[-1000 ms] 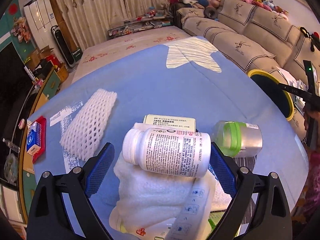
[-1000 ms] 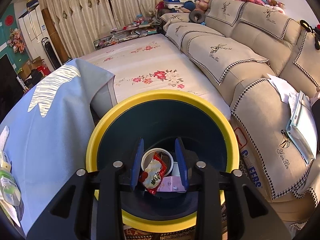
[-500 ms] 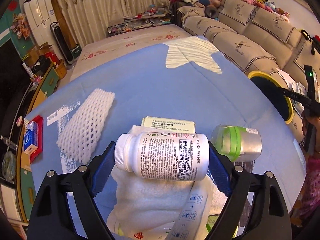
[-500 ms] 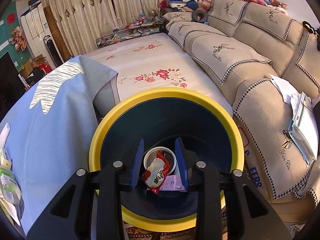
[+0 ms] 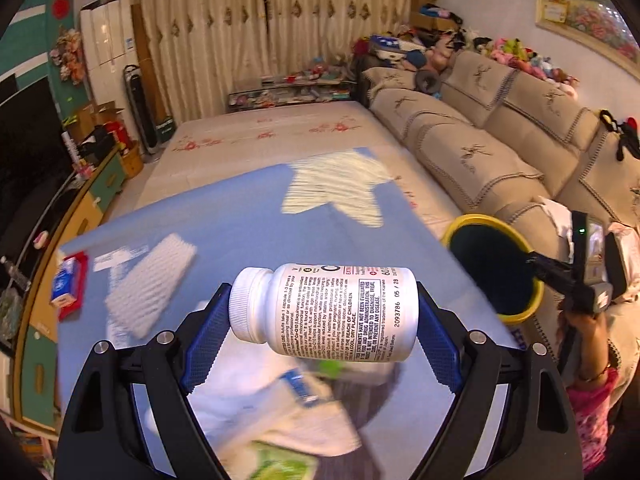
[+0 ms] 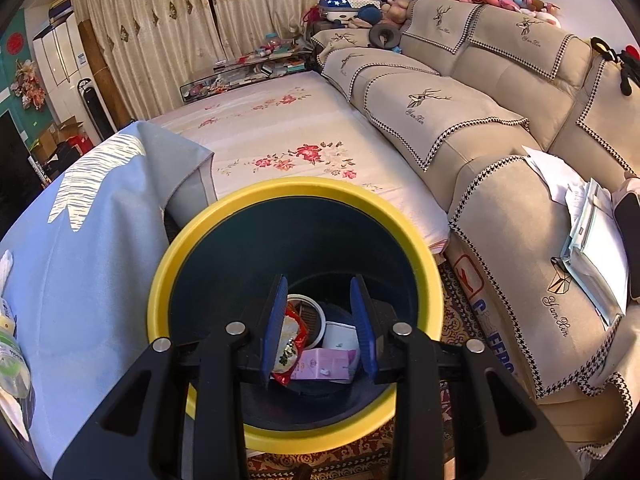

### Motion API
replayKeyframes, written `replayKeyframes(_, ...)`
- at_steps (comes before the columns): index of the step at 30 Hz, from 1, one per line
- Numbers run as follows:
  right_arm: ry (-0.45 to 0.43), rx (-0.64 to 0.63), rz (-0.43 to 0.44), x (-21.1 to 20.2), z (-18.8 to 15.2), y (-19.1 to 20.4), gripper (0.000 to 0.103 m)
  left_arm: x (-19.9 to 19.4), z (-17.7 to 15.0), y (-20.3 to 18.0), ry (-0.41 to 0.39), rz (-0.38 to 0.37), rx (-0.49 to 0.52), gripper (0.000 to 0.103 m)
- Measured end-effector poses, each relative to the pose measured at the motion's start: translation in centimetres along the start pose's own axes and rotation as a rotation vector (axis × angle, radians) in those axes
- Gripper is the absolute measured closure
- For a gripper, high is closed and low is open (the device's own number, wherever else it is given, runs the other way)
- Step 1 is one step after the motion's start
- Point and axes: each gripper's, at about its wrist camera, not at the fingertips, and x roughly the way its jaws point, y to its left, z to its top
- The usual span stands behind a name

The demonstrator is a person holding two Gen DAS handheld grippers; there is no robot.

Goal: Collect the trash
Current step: 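Grasp the white pill bottle with the left tool and lift it, then carry the pill bottle over the bin and open the left tool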

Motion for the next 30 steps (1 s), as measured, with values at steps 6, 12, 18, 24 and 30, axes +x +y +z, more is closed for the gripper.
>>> replayKeyframes(6, -0.011, 0.008, -0.017, -0.7, -0.5, -2.6, 0.072, 4.0, 1.8, -8.2, 0.040, -0.112, 0.061, 0.018)
replayKeyframes(12, -0.006, 0.006, -0.028, -0.8, -1.2, -4.7, 0.072, 9.6, 3.6, -15.4, 0.093, -0.149, 0.108, 0.018)
replayKeyframes(18, 0.003, 0.012, -0.035, -0.3, -1.3, -6.1, 0.072, 15.5, 4.6, -20.4, 0.162, -0.128, 0.137, 0.018)
replayKeyframes(24, 0.006, 0.033, -0.050, 0.2, -1.2, -7.8, 0.072, 20.1, 5.1, -23.2, 0.213, -0.090, 0.166, 0.018)
replayKeyframes(30, 0.025, 0.050, -0.060, 1.0, -1.4, -9.2, 0.072, 23.0, 5.3, -25.1, 0.243, -0.061, 0.184, 0.018)
